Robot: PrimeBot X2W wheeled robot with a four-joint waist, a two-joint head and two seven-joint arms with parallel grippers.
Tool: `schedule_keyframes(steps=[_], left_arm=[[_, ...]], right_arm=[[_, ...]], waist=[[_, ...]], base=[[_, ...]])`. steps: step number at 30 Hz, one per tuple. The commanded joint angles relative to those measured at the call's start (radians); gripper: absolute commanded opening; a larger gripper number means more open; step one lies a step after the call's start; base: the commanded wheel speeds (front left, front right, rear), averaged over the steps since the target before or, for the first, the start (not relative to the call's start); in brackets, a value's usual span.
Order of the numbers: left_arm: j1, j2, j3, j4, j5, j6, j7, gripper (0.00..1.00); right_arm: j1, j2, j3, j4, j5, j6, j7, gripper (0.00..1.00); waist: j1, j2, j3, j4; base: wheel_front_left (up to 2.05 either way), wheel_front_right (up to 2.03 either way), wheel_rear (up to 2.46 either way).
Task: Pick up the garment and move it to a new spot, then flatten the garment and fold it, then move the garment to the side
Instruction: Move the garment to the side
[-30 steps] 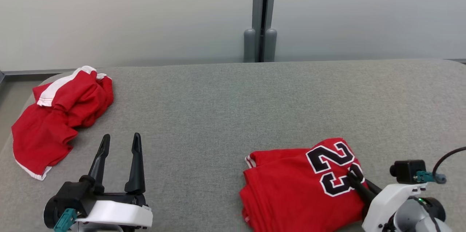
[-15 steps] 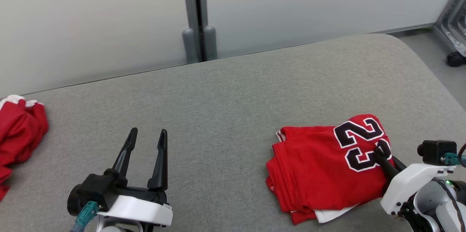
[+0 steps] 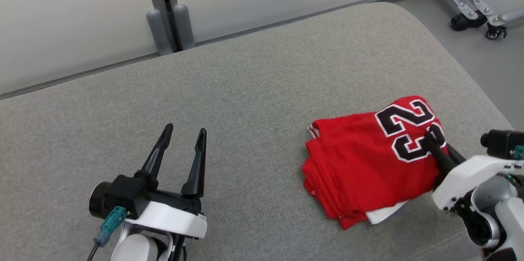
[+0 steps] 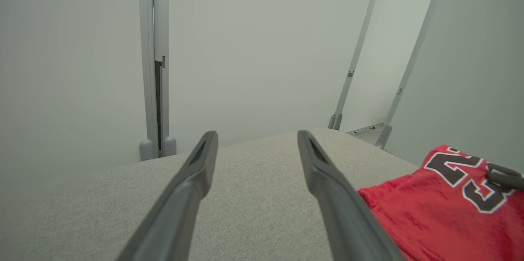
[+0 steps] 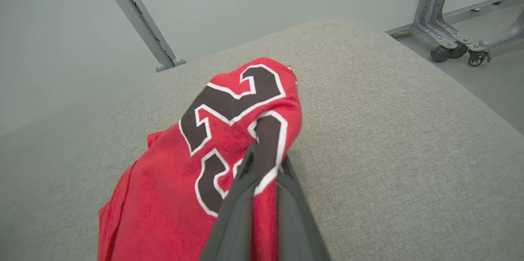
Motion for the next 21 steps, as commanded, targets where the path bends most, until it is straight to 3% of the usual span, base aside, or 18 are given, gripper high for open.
schedule_keyframes(steps=[1,11,19,21], left_arm=[[-0.023,0.005,0.003,0.004,0.012,-0.007,-0.001,1.00],[-0.100,0.028,-0.010,0.017,0.046,-0.027,-0.001,1.00],[-0.139,0.048,-0.019,0.021,0.054,-0.033,-0.001,1.00],[-0.149,0.052,-0.021,0.023,0.054,-0.033,-0.001,1.00]], right_arm=[[-0.049,-0.018,0.013,0.016,0.023,0.000,-0.018,0.00],[-0.308,-0.131,0.120,0.181,0.167,0.000,-0.058,0.00],[-0.447,-0.190,0.132,0.371,0.169,0.000,-0.100,0.00],[-0.481,-0.195,0.180,0.406,0.115,0.002,-0.104,0.04]], waist=[[0.0000,-0.0001,0.035,-0.008],[0.0000,-0.0001,0.160,0.001],[0.0000,-0.0001,0.227,0.014],[0.0000,-0.0001,0.239,0.017]], base=[[0.00,0.00,0.00],[0.00,0.00,0.00],[0.00,0.00,0.00],[0.00,0.00,0.00]])
